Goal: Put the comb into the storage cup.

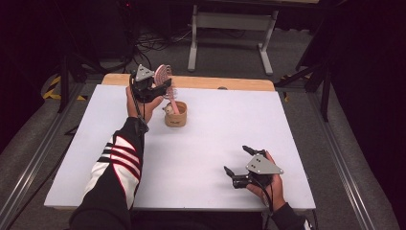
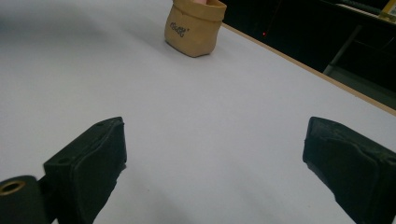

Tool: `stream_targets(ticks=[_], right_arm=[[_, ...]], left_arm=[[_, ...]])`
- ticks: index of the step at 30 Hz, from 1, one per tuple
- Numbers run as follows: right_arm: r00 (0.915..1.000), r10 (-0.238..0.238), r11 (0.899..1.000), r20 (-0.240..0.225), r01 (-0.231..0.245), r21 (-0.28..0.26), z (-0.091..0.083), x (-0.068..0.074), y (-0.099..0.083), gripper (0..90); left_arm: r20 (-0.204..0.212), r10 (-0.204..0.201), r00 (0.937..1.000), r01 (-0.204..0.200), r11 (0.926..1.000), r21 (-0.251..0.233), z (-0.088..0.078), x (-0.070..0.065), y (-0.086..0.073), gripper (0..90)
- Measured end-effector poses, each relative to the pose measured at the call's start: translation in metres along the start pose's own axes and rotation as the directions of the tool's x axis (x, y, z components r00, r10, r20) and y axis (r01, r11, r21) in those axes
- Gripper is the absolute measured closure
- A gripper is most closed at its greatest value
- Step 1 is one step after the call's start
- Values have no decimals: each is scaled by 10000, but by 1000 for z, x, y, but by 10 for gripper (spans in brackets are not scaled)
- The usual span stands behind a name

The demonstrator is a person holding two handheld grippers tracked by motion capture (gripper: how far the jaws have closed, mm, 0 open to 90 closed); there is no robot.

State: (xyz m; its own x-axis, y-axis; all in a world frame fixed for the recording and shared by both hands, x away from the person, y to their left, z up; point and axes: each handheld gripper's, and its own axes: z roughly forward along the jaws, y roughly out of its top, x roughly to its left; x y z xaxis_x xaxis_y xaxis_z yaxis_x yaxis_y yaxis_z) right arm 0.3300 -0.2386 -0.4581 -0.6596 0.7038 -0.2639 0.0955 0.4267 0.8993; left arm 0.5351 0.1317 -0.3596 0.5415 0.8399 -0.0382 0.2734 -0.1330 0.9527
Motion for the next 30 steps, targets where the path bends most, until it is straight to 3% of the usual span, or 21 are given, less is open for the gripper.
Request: stream_targets(ticks=[14, 30], right_arm=[[9999, -45, 10000, -97, 45, 30, 1, 1, 0, 70], [9993, -196, 9997, -310, 199, 111, 3, 3, 1, 72]], left_arm=[[-356, -468, 9983, 470, 9989, 54, -5, 15, -6, 546], [-300, -699, 9971, 703, 9975, 122, -13, 26, -15, 529]])
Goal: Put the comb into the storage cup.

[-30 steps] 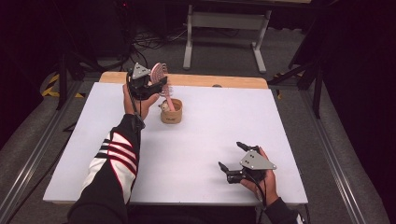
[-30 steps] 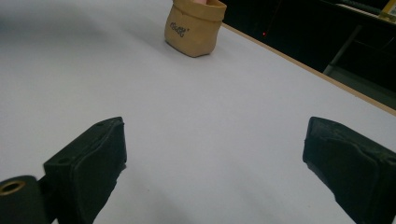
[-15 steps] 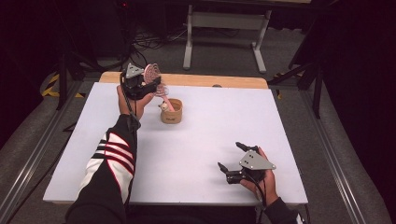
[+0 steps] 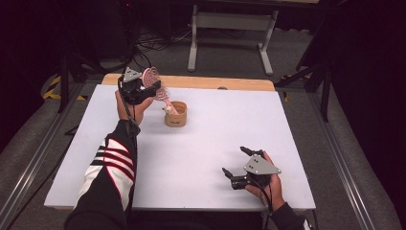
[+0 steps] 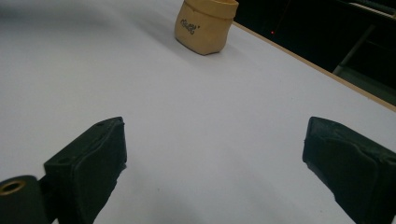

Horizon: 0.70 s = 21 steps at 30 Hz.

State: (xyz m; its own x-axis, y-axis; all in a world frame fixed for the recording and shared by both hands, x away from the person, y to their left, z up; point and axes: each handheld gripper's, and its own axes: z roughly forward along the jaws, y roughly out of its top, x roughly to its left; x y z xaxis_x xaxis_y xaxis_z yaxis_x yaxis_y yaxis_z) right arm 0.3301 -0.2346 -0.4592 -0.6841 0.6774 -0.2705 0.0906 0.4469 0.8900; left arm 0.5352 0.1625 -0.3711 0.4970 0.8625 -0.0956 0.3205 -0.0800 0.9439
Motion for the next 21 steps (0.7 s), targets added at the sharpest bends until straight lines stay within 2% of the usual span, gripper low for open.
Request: stream_targets(ticks=[9, 21], right_arm=[[10000, -64, 10000, -62, 64, 16, 0, 1, 0, 72], [9999, -93, 10000, -104, 94, 24, 0, 1, 0, 72]], left_arm=[[56, 52, 10000, -52, 10000, 1, -2, 1, -1, 521], [-136, 196, 9997, -197, 9998, -59, -6, 2, 1, 494]])
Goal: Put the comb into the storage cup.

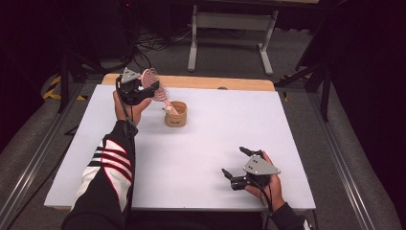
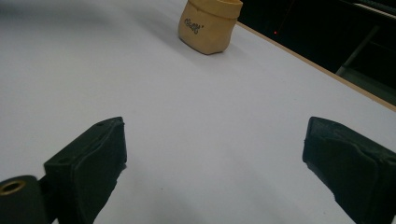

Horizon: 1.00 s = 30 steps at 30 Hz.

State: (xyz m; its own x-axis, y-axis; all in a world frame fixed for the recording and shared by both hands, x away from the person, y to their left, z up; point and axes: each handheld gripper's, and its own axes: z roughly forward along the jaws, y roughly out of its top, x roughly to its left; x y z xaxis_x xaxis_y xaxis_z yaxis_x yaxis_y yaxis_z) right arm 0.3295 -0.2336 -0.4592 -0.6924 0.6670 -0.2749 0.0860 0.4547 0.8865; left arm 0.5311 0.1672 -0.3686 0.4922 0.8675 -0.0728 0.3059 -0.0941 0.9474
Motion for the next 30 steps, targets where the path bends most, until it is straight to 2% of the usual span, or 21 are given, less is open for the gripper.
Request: stream_targets(ticks=[4, 10, 13, 19, 30], right_arm=[[10000, -6, 10000, -9, 6, -11, 0, 0, 0, 72], [10000, 4, 10000, 1, -4, -26, -1, 0, 0, 72], [10000, 11, 10000, 13, -11, -30, -1, 0, 0, 72], [10000, 1, 10000, 9, -1, -31, -1, 0, 1, 72], [10000, -20, 10000, -8, 20, -13, 0, 1, 1, 72]], left_arm=[[-120, 31, 9999, -32, 10000, -89, -3, 2, 1, 489], [-86, 173, 9998, -175, 9997, -152, -9, 5, 3, 487], [-233, 281, 9993, -284, 9995, -147, -12, 7, 4, 478], [-320, 252, 9992, -258, 9995, -182, -18, 11, 4, 456], [-276, 697, 9972, -704, 9971, -275, -26, 9, 4, 443]])
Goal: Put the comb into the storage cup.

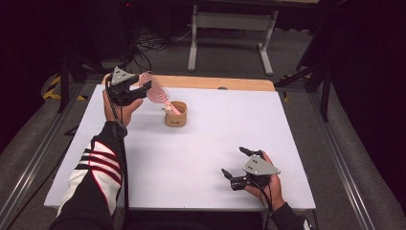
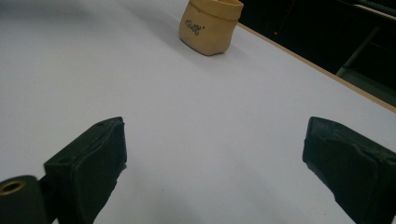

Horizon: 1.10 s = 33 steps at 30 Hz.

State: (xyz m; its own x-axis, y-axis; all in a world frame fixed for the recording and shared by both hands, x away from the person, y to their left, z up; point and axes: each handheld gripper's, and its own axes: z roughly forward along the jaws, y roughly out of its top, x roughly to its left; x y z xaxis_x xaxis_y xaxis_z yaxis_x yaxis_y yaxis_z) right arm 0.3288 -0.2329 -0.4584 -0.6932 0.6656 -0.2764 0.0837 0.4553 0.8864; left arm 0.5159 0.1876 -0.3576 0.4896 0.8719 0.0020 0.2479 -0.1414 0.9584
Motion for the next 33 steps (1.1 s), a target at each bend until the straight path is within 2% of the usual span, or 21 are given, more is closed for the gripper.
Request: stream_targets(ticks=[7, 12, 13, 15, 27, 33], right_arm=[[10000, 18, 10000, 32, -18, -29, -1, -1, 0, 71], [10000, 31, 10000, 85, -30, -48, -1, -2, 0, 72], [10000, 22, 10000, 89, -21, -44, -1, -2, 1, 72], [9999, 23, 10000, 98, -22, -51, -1, -2, 1, 72], [9999, 13, 10000, 110, -13, -31, -1, -2, 1, 72], [9999, 13, 10000, 125, -13, -28, -1, -1, 1, 72]], left_arm=[[-1, 507, 9987, -507, 9987, 112, -4, -3, 0, 435], [90, 653, 9978, -653, 9979, -2, -9, -3, 0, 427], [67, 628, 9980, -628, 9980, -18, -10, -3, 0, 427], [-106, 822, 9966, -822, 9966, 10, -12, -4, 0, 429], [94, 1262, 9920, -1261, 9920, -108, -22, -10, -6, 419], [328, 1327, 9906, -1320, 9910, -236, -28, -13, -12, 418]])
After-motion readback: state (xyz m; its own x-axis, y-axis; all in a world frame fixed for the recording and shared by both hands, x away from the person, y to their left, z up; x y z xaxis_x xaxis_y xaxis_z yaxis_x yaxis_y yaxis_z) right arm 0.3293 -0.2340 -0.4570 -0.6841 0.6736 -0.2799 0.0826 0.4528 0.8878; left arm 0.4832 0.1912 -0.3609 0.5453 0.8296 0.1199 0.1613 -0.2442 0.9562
